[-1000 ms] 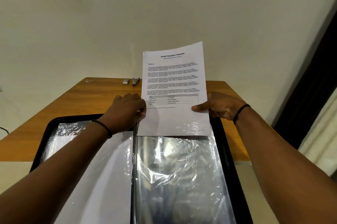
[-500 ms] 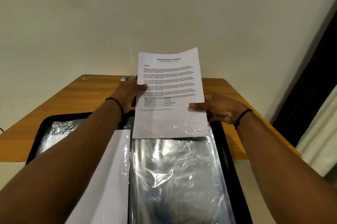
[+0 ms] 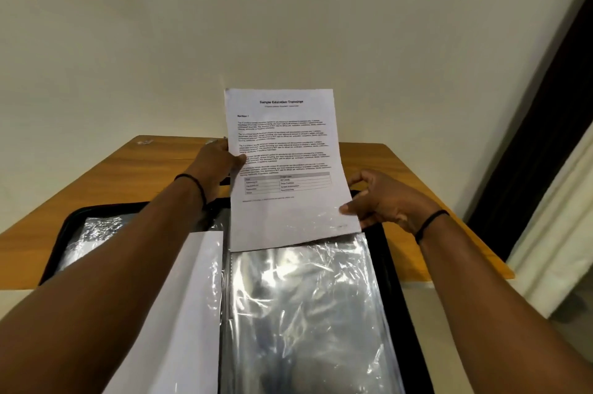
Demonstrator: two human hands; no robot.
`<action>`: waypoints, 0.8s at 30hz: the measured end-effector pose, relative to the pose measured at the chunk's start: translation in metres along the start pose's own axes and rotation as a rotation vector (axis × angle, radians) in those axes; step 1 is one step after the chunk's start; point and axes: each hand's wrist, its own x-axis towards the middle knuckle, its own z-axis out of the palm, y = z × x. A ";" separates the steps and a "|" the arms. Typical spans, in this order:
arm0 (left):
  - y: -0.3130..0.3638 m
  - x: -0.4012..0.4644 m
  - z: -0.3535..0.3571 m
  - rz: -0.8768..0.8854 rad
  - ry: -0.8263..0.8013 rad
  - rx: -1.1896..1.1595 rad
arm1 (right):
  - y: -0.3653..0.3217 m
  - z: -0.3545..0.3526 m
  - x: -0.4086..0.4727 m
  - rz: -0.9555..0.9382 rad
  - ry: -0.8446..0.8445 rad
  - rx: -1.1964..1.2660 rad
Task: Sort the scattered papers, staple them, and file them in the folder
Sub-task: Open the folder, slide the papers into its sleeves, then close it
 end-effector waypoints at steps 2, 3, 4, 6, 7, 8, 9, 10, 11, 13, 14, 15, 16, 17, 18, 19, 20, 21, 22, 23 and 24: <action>0.002 -0.002 -0.003 0.000 -0.019 0.008 | -0.003 -0.001 0.001 -0.024 0.070 0.059; 0.003 -0.003 -0.003 0.003 -0.039 0.018 | -0.003 -0.001 0.002 -0.034 0.094 0.080; 0.004 -0.005 -0.003 0.006 -0.066 0.028 | -0.004 0.000 0.002 -0.045 0.108 0.093; 0.005 -0.008 0.000 0.008 -0.125 0.053 | -0.003 0.003 0.002 -0.057 0.120 0.099; 0.004 -0.009 0.000 0.006 -0.138 0.073 | -0.002 0.005 0.003 -0.060 0.131 0.098; 0.004 -0.009 -0.001 -0.002 -0.145 0.099 | 0.000 0.006 0.003 -0.061 0.144 0.106; 0.003 -0.008 -0.002 -0.015 -0.155 0.134 | 0.002 0.007 0.004 -0.060 0.159 0.125; 0.002 -0.008 -0.004 -0.034 -0.174 0.178 | 0.004 0.007 0.004 -0.060 0.171 0.148; 0.001 -0.008 -0.006 -0.055 -0.192 0.232 | 0.007 0.008 0.005 -0.059 0.186 0.168; -0.001 -0.009 -0.012 -0.086 -0.198 0.307 | 0.011 0.010 0.006 -0.056 0.212 0.187; -0.002 -0.008 -0.014 -0.094 -0.190 0.317 | 0.013 0.012 0.007 -0.053 0.219 0.196; -0.003 -0.008 -0.016 -0.095 -0.183 0.316 | 0.014 0.014 0.008 -0.052 0.224 0.205; -0.003 -0.007 -0.017 -0.098 -0.182 0.314 | 0.015 0.015 0.010 -0.052 0.229 0.211; -0.004 -0.006 -0.020 -0.106 -0.184 0.318 | 0.017 0.016 0.011 -0.052 0.238 0.214; -0.002 -0.007 -0.021 -0.115 -0.199 0.334 | 0.017 0.017 0.012 -0.056 0.250 0.211; -0.003 -0.007 -0.022 -0.131 -0.222 0.368 | 0.018 0.019 0.013 -0.056 0.259 0.211; -0.003 -0.007 -0.023 -0.149 -0.242 0.404 | 0.018 0.019 0.014 -0.057 0.266 0.210; -0.004 -0.006 -0.022 -0.162 -0.250 0.423 | 0.020 0.019 0.015 -0.058 0.273 0.211; -0.006 -0.005 -0.021 -0.171 -0.252 0.412 | 0.021 0.019 0.017 -0.059 0.278 0.215; -0.008 -0.002 -0.020 -0.181 -0.240 0.369 | 0.023 0.019 0.018 -0.058 0.283 0.220; -0.012 0.001 -0.017 -0.184 -0.218 0.299 | 0.024 0.019 0.019 -0.056 0.284 0.225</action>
